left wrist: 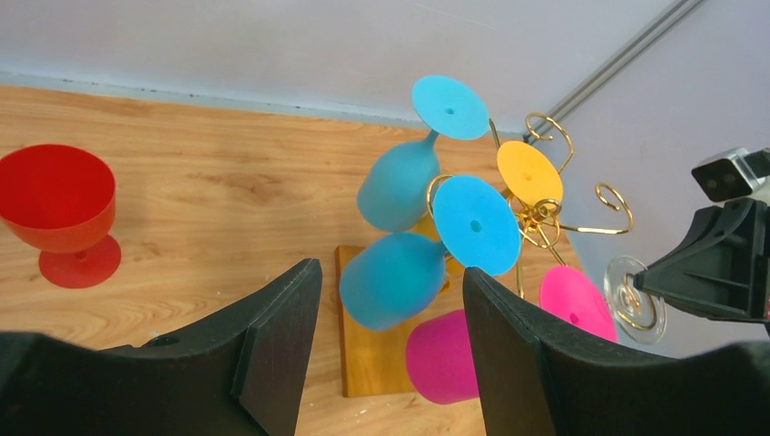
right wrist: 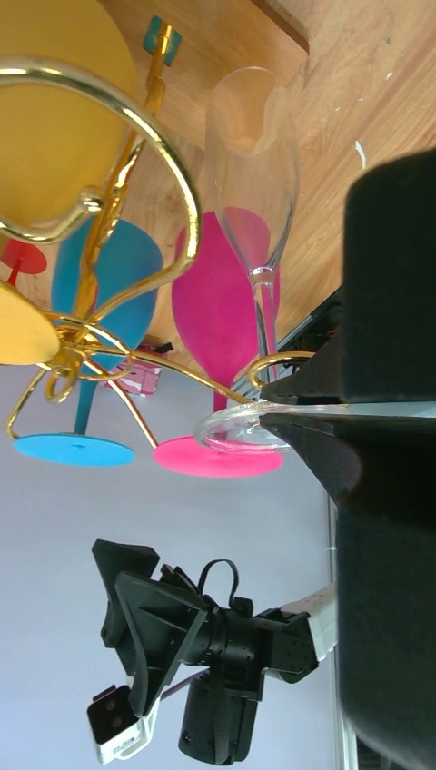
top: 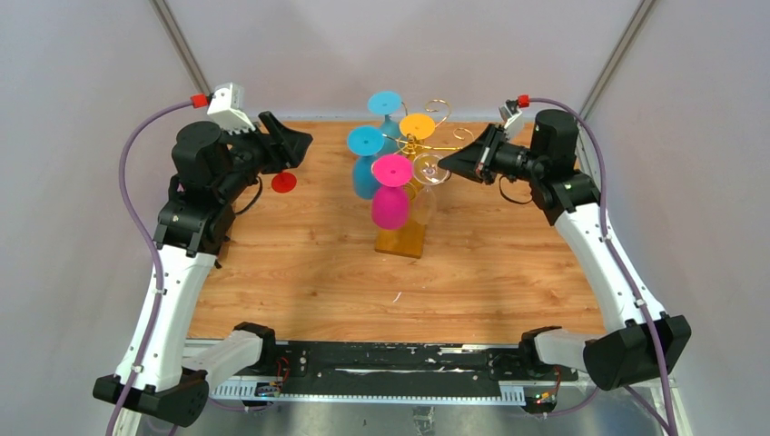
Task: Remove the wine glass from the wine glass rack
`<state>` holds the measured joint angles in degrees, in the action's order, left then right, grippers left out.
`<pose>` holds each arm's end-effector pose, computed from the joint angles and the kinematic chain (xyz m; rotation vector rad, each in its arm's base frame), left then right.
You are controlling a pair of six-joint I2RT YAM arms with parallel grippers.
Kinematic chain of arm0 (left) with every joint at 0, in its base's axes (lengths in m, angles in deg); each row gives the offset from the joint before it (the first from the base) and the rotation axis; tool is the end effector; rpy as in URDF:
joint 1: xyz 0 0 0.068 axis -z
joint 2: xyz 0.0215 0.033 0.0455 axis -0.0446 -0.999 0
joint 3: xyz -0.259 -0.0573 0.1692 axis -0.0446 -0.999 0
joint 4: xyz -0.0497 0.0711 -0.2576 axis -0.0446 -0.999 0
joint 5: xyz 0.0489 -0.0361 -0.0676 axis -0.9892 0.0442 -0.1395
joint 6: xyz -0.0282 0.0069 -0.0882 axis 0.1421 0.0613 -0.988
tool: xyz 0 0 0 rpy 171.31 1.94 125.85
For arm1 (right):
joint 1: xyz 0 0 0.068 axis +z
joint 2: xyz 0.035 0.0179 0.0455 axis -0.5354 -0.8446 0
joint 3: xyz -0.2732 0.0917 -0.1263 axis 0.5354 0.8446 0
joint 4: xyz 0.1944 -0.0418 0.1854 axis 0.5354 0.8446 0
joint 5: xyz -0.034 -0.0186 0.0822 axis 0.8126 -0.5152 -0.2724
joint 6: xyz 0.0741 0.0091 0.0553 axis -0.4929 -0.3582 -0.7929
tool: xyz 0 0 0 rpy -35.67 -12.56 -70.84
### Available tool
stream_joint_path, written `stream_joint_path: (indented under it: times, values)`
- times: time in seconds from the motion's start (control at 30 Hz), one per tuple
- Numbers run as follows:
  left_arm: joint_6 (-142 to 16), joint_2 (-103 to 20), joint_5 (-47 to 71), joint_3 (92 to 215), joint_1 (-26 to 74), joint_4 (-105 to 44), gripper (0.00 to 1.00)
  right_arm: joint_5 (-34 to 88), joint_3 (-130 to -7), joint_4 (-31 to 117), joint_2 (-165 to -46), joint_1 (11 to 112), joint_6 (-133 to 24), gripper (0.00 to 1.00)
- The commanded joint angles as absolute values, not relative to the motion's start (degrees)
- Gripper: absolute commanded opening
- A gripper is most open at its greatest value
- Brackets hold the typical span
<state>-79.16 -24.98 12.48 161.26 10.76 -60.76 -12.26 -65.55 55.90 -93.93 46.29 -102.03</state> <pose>0.2220 -0.0653 0.5071 -0.0969 1.7231 -0.6570 0.2714 0.1299 0.4528 0.0143 1.9706 1.5356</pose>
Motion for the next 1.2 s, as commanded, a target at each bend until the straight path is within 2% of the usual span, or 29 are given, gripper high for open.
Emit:
stream_joint_path:
  times: [0.0, 0.3, 0.77, 1.0, 1.17]
  values:
    - [-78.43, -24.00, 12.98, 161.06, 11.06, -60.48, 0.64, -10.24, -69.67, 55.16, -95.87, 47.31, -100.82, 0.00]
    - [-77.84, -24.23, 12.82, 161.21, 11.06, -60.73, 0.64, -8.09, -73.00, 54.60, -98.18, 45.78, -100.21, 0.00]
    - [-78.11, -24.70, 13.77, 160.31, 11.06, -59.67, 0.64, -12.47, -67.38, 56.46, -89.72, 36.12, -100.74, 0.00]
    - [-76.30, -27.13, 7.28, 159.62, 11.06, -61.23, 0.63, -10.55, -66.10, 68.94, -79.02, 33.11, -93.32, 0.00]
    - [-75.73, -30.49, 4.20, 162.39, 13.11, -62.11, 0.60, -1.07, -81.67, 84.76, -73.75, 32.96, -84.95, 0.00]
